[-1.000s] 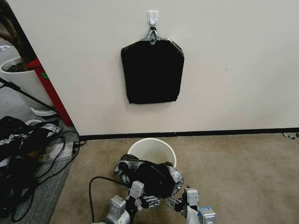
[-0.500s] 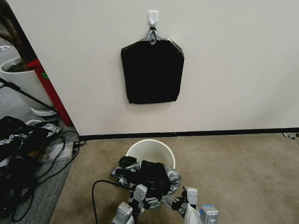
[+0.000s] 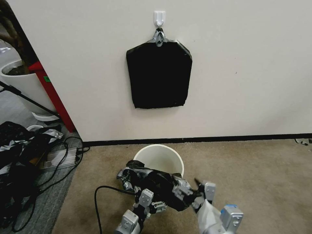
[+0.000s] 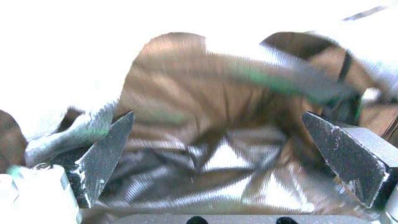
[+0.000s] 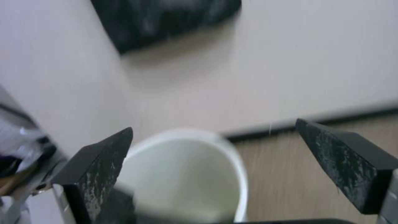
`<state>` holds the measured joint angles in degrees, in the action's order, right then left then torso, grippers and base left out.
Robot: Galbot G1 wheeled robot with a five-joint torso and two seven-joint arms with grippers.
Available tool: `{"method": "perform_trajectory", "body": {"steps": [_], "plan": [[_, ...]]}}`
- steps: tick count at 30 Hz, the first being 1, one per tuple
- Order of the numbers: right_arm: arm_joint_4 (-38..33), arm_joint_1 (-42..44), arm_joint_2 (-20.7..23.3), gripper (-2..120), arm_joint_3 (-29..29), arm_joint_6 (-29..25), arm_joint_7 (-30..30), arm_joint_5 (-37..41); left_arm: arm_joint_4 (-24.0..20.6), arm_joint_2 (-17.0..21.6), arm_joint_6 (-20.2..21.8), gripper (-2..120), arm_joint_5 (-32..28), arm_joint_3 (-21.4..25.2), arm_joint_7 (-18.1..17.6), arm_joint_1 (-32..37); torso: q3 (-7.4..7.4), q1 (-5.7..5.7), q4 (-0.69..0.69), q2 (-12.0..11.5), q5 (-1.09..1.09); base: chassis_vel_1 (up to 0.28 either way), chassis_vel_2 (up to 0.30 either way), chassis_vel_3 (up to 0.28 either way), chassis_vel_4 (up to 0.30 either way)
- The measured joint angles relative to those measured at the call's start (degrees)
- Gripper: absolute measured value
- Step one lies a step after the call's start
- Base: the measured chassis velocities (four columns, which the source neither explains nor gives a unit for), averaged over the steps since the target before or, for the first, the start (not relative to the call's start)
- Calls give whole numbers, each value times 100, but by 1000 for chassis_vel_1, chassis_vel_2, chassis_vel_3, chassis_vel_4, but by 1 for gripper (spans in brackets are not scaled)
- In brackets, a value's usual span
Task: Place a trash bag onto the trash bin.
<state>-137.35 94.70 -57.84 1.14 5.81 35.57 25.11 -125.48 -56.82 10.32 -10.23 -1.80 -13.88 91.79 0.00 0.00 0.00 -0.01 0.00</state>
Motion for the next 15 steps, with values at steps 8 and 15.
{"method": "perform_trajectory", "body": {"steps": [8,15], "plan": [[444,-1392,-53,100,360,963,-291,577,-875,449,193,100,-24,307,1,516,0,0,-1,1,0,0,0,0,0],[1633,-2586,-105,100,190,2135,-1119,1631,-1417,767,236,100,-32,757,-114,840,0,0,-2,1,0,0,0,0,0]]}}
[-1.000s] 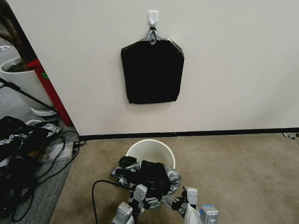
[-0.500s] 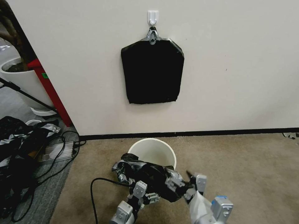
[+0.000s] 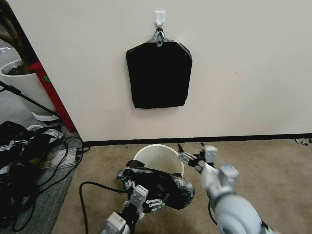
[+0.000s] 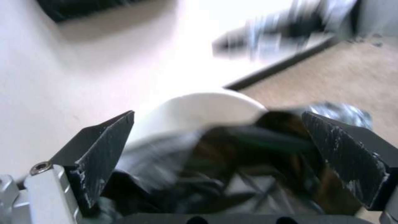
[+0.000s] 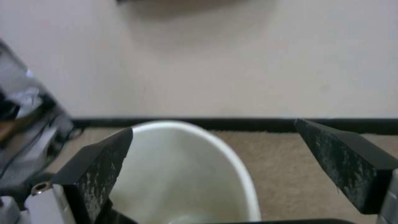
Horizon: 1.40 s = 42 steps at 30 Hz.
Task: Place a trash bag onto the trash bin.
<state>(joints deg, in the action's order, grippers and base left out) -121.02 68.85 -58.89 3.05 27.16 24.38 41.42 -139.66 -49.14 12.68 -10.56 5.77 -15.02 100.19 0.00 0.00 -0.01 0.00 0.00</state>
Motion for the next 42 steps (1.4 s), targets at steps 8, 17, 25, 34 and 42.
{"method": "perform_trajectory", "body": {"steps": [8,17,25,34,42], "plan": [[2100,-1241,-440,99,-178,542,-986,-571,-225,32,65,100,-16,160,-187,70,-1,0,1,0,0,0,0,0,0],[2450,-1439,-594,61,-140,1190,-1675,-967,-122,-37,219,100,-313,46,-315,-188,-1,0,2,0,0,0,0,0,0],[2245,-1188,-630,32,-193,972,-1035,-531,-27,-60,225,100,-416,-21,-369,-355,0,0,2,0,0,0,0,0,0],[1779,-541,-719,6,-236,-639,1287,762,45,-110,211,100,-497,-27,-470,-474,0,0,2,-1,0,0,0,0,0],[1195,176,-1097,6,-137,-2282,2646,1525,324,-193,213,100,-665,-22,-489,-721,0,0,2,0,0,0,0,0,0]]}}
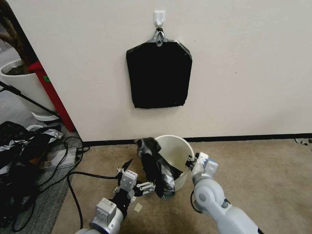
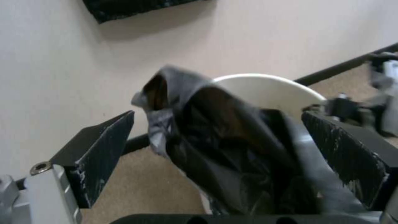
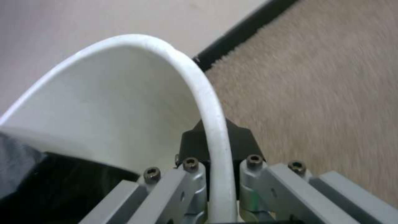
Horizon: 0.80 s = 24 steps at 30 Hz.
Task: Place a trash bag onto the trash bin.
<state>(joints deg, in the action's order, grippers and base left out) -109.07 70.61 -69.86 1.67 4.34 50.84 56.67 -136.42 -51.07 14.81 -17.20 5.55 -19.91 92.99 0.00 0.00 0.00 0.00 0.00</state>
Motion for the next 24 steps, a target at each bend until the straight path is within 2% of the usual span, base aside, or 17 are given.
{"method": "perform_trajectory", "body": {"steps": [6,11,15,16,18,19,21,22,24], "plan": [[-4,135,-185,6,-1,-303,223,43,233,-94,54,100,-180,52,-3,-213,0,0,0,0,0,0,0,0,0],[-52,210,-248,8,-13,-381,362,-476,573,-181,105,100,-398,260,-34,-410,0,0,0,0,0,0,0,0,0],[-199,413,-202,26,-126,-522,345,-1691,978,-264,114,100,-496,529,-48,-583,0,0,-1,0,0,0,0,0,0],[-199,413,-202,26,-126,-522,345,-1691,978,-264,114,100,-496,529,-48,-583,0,0,-1,0,0,0,0,0,0],[-419,564,-146,36,-207,-551,249,-2236,1285,-306,206,100,-534,717,-90,-753,0,0,0,0,1,0,0,0,0],[-419,564,-146,36,-207,-551,249,-2236,1285,-306,206,100,-534,717,-90,-753,0,0,0,0,1,0,0,0,0],[-645,647,-99,48,-276,-548,119,-2462,1560,-332,295,100,-612,834,-165,-903,0,0,0,0,1,0,0,0,0],[-645,647,-99,48,-276,-548,119,-2462,1560,-332,295,100,-612,834,-165,-903,0,0,0,0,1,0,0,0,0],[-896,730,29,57,-327,-570,-407,-2651,1767,-355,312,100,-708,902,-209,-992,0,0,0,0,0,0,0,0,0]]}}
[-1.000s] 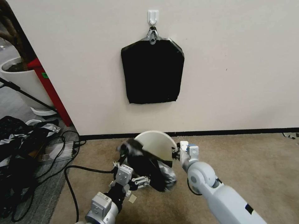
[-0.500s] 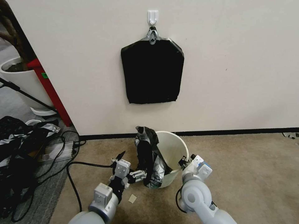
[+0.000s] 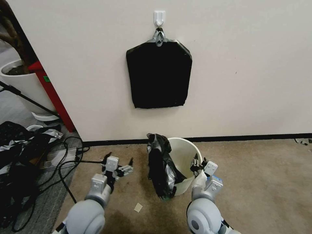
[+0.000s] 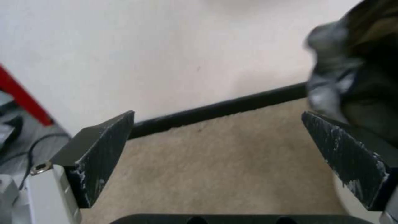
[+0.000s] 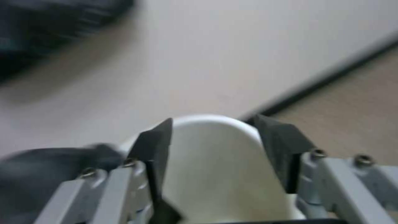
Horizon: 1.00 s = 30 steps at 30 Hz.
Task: Place a trash bag onto the trash bin.
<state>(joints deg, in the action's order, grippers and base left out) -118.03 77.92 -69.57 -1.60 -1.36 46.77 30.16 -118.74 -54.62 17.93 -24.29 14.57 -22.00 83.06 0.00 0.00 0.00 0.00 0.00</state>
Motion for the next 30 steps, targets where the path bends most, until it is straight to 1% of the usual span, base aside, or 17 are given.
{"method": "perform_trajectory", "body": {"steps": [1,2,3,4,5,8,9,11,13,16,17,20,22,23,26,27,30], "plan": [[-106,25,70,62,-21,-5,-306,-58,55,-15,0,100,-70,26,-10,-23,0,0,0,0,1,0,0,0,0],[-106,25,70,62,-21,-5,-306,-58,55,-15,0,100,-70,26,-10,-23,0,0,0,0,1,0,0,0,0],[-312,67,222,68,-100,52,-979,-107,104,-44,0,100,-194,58,-20,-43,0,0,0,0,-1,0,0,0,0],[-432,91,342,74,-159,206,-1358,-115,115,-66,0,100,-256,72,-22,-51,0,0,-1,0,0,0,0,0,0],[-432,91,342,74,-159,206,-1358,-115,115,-66,0,100,-256,72,-22,-51,0,0,-1,0,0,0,0,0,0],[-573,-15,595,89,-414,1025,-1986,-319,108,-143,10,100,-339,101,-22,-90,0,0,0,0,0,0,0,0,0],[-573,-15,595,89,-414,1025,-1986,-319,108,-143,10,100,-339,101,-22,-90,0,0,0,0,0,0,0,0,0],[-400,-182,602,97,-479,1342,-2151,-611,89,-180,28,100,-446,134,-15,-138,0,0,-1,0,0,0,0,0,0],[-257,-284,559,98,-495,1447,-2211,-792,96,-209,47,100,-574,163,-10,-186,0,0,0,0,-1,0,0,0,0],[87,-470,385,89,-502,1662,-2282,-1213,227,-296,78,100,-1107,217,13,-343,0,0,0,0,-1,0,0,0,0],[87,-470,385,89,-502,1662,-2282,-1213,227,-296,78,100,-1107,217,13,-343,0,0,0,0,-1,0,0,0,0],[182,-556,324,75,-475,2451,-2290,-1255,402,-415,104,100,-1478,209,162,-487,0,0,0,0,-1,0,0,0,0],[204,-613,279,67,-439,2787,-2170,-989,487,-506,108,100,-1593,146,276,-598,0,-1,0,0,0,0,0,0,0],[204,-613,279,67,-439,2787,-2170,-989,487,-506,108,100,-1593,146,276,-598,0,-1,0,0,0,0,0,0,0],[215,-665,220,51,-364,2923,-1909,-556,607,-617,173,100,-1731,36,506,-786,0,0,0,0,-1,0,0,0,0],[215,-665,220,51,-364,2923,-1909,-556,607,-617,173,100,-1731,36,506,-786,0,0,0,0,-1,0,0,0,0],[234,-661,189,38,-303,2733,-1819,-401,851,-725,282,100,-1958,-88,784,-981,0,0,0,0,0,0,0,0,0]]}}
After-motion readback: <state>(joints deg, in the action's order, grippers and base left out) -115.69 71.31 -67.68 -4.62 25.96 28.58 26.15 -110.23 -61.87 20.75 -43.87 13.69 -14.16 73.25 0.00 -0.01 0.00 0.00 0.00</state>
